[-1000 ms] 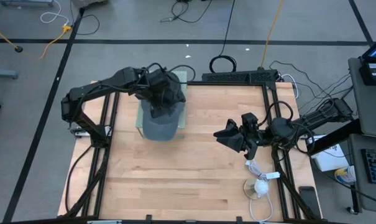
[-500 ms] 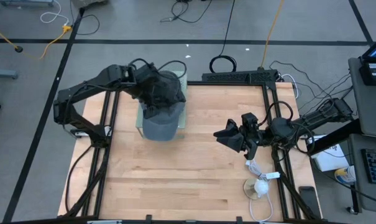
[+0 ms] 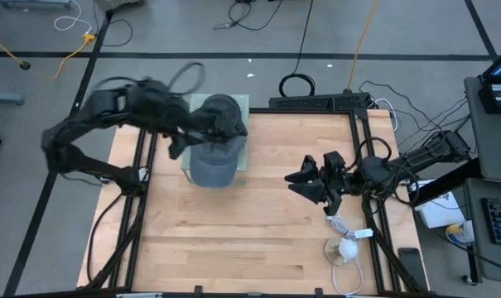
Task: Pick & Place hat
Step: Return to Home Position
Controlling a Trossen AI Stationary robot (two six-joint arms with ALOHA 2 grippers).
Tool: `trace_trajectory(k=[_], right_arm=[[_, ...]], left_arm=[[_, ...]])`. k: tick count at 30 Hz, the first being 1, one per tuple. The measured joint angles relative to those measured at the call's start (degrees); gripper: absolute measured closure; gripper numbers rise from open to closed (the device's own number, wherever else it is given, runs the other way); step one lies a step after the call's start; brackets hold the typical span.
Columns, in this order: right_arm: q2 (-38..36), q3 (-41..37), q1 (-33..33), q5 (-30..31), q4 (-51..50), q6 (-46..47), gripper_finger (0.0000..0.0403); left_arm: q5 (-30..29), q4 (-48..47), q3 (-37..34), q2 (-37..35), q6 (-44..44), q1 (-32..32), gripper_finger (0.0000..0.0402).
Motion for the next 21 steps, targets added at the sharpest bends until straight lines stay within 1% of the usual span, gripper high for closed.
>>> trace_trajectory(k=[4,6,10,14,17,21], right_arm=[[-0.2,0.0,0.1,-0.2,-6.7,-4.6,0.0262],[-0.7,-0.1,0.4,-0.9,-11.4,-6.0,0.0262],[-1.2,-0.1,0.5,-3.2,-19.3,-9.8,0.0262],[-1.4,-0.1,0.5,-2.8,-22.7,-12.5,0.0262],[-1.4,-1.3,0.3,-2.8,-20.6,-16.1,0.0262],[-1.8,-7.9,-0.8,-3.0,-8.5,-18.0,0.0261]], left_arm=[[-3.5,9.5,-3.9,-7.9,1.1,-3.0,0.0139],[-5.5,12.5,-6.8,-11.7,0.6,-4.2,0.0142],[-9.0,17.5,-14.1,-19.4,-0.5,-6.1,0.0147],[-10.8,22.1,-22.5,-26.4,-0.5,-7.3,0.0148],[-12.4,27.2,-28.9,-31.3,-0.4,-7.7,0.0148],[-13.4,33.7,-36.7,-37.0,-0.2,-8.0,0.0149]])
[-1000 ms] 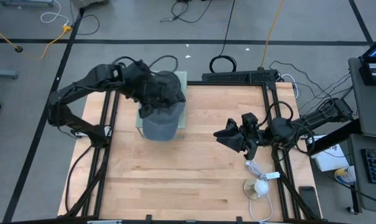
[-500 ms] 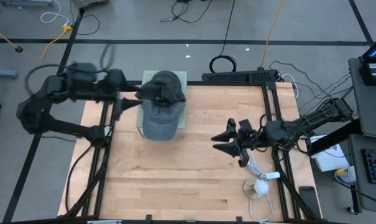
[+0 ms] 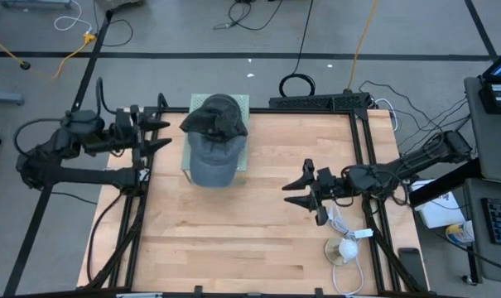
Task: Pick & Place hat
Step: Return to Home Position
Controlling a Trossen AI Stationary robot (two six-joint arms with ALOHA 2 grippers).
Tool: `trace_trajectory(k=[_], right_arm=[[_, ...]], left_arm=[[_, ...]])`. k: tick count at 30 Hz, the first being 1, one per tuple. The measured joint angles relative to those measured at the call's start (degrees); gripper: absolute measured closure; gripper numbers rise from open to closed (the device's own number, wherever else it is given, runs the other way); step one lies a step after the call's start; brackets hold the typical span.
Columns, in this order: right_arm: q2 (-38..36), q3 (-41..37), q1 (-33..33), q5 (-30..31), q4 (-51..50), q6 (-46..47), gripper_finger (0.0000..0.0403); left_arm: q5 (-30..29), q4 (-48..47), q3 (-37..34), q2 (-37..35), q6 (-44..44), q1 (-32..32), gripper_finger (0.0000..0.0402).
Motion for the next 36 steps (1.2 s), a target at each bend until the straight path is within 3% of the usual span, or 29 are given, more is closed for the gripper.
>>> trace_trajectory(k=[5,10,16,29,36], right_arm=[[0.1,-11.6,-1.3,-3.4,14.6,2.4,0.0261],[-1.2,-21.7,-1.5,-4.5,23.0,3.6,0.0261],[-6.4,-32.7,-1.5,-4.5,33.0,3.2,0.0261],[-19.9,-42.2,-2.4,-2.9,34.2,-1.2,0.0261],[-25.9,-42.2,-7.5,-3.0,26.0,-2.8,0.0261]], left_arm=[[2.4,7.3,-9.0,-5.5,1.0,0.0,0.0149],[5.6,14.7,-17.4,-9.6,1.9,0.0,0.0148],[4.8,23.0,-26.9,-14.3,2.2,0.0,0.0149],[3.5,25.6,-40.2,-26.4,2.3,0.0,0.0149],[3.3,25.5,-45.1,-32.6,3.7,0.0,0.0149]])
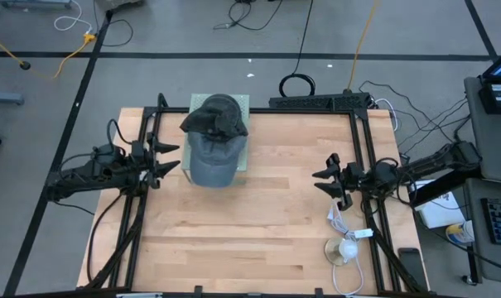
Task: Pick & Place hat
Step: Return to Home Position
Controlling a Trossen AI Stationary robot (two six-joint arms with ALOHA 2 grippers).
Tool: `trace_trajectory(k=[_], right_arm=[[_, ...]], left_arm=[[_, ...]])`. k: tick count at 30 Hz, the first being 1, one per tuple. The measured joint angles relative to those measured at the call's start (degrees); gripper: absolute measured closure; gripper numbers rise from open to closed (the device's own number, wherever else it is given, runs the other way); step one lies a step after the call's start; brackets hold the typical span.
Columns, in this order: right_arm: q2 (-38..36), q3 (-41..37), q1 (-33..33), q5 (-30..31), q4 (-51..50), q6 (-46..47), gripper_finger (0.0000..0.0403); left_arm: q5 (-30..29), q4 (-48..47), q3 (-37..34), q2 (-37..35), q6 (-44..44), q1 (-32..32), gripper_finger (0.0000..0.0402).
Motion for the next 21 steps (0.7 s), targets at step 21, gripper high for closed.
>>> trace_trajectory(k=[21], right_arm=[[-16.1,-0.1,-9.7,-0.1,-18.7,-0.4,0.0261]], left_arm=[[-2.3,0.6,-4.7,0.0,-2.2,0.0,0.0149]])
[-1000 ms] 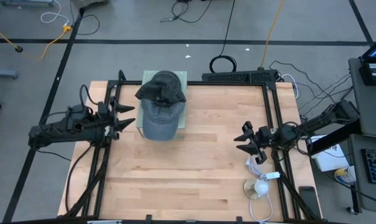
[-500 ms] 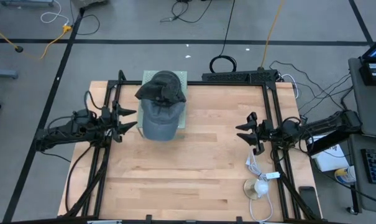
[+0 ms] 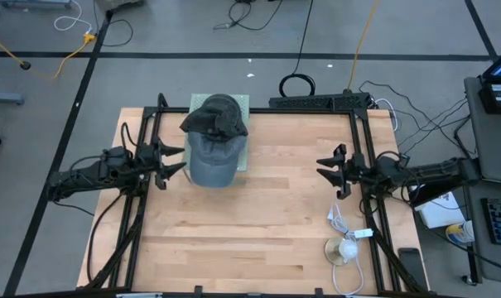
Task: Pick & Place hat
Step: Return to Home Position
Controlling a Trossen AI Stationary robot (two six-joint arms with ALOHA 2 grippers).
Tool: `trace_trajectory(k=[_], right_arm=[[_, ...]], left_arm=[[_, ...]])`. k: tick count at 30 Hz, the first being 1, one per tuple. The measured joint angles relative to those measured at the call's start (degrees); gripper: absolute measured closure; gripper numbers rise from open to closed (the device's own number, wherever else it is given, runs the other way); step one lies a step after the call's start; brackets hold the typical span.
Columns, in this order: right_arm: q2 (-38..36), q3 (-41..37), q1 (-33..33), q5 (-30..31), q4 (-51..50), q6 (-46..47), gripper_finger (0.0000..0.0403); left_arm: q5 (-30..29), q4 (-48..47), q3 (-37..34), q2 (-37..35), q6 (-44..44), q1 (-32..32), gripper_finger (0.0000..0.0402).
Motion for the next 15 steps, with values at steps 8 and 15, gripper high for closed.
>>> trace_trajectory(k=[8,15], right_arm=[[-1.1,0.0,-0.3,0.0,-1.5,-0.7,0.0261],[-2.7,0.0,-0.4,0.2,1.5,-5.1,0.0261]], left_arm=[[-1.5,3.5,-0.1,0.0,1.6,0.0,0.0149],[-2.7,13.7,-5.4,0.0,3.6,0.0,0.0149]])
